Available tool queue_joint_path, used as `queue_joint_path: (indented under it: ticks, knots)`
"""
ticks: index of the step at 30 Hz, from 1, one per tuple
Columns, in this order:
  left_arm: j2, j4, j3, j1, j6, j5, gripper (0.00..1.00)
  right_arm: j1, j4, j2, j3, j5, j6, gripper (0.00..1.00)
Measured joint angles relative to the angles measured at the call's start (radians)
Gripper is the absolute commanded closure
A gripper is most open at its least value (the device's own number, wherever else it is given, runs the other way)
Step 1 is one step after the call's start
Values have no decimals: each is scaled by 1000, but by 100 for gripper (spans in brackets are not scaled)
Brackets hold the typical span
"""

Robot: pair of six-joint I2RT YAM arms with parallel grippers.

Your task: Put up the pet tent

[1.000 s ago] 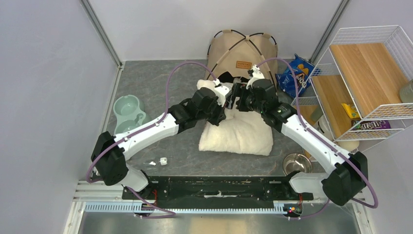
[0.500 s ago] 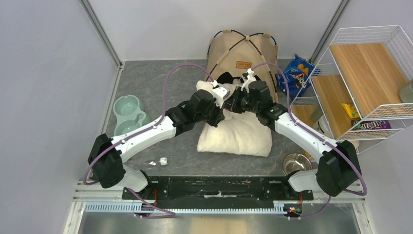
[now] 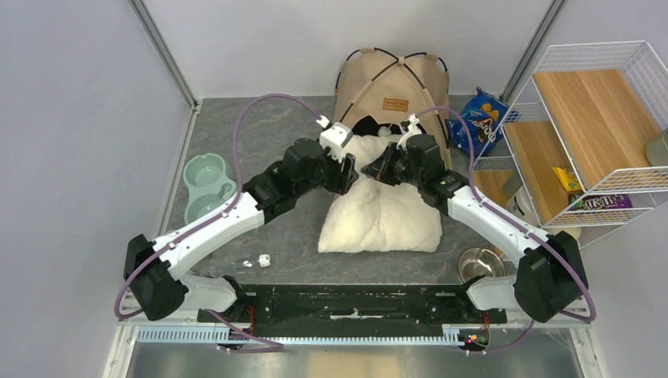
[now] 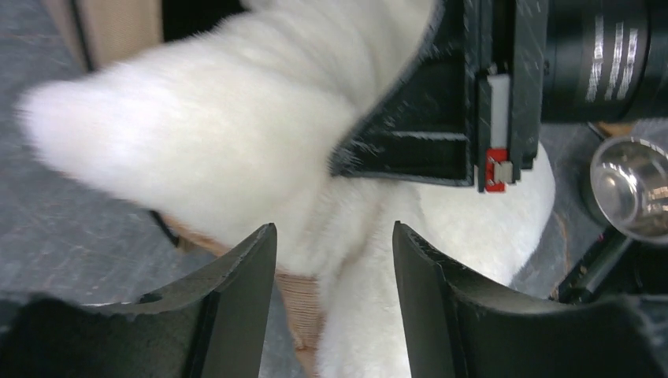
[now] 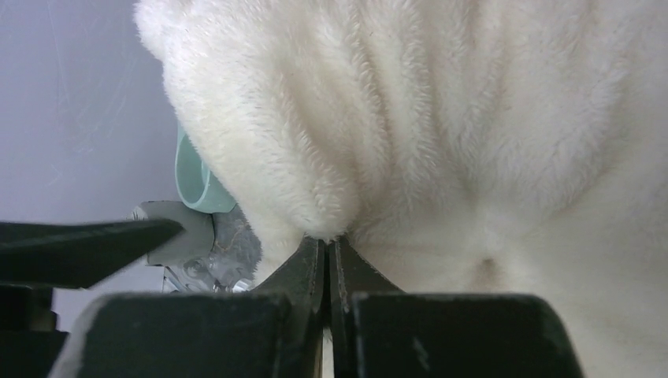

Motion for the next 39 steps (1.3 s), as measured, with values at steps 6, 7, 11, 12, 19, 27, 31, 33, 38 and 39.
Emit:
queue_joint_path:
  ticks: [6,7,11,12,19,27,31,33,38,39]
  knots:
    - [-34,25,50,114,-6,-22,37,0,4,0,-6,-12,0,100]
    - [-29,34,63,146,-12,-10,38,0,4,0,-8,-15,0,100]
    - [24,90,111,269,-31,68,40,0,3,0,-10,-22,-1,100]
    - [44,104,122,293,-34,95,41,0,3,0,-10,-23,-2,100]
    - [244,192,196,399,-46,355,41,0,-4,0,-10,-26,-5,100]
    - [349,229,233,393,-45,441,60,-18,6,-31,-32,-30,5,100]
    - [386,229,264,394,-39,422,86,-39,26,-60,-65,-27,25,100]
    - [398,227,275,393,-30,414,98,-49,35,-74,-84,-18,39,100]
    - [407,216,296,389,12,410,98,-74,61,-116,-131,20,84,100]
    - [407,216,296,388,16,410,98,-80,66,-129,-142,34,96,100]
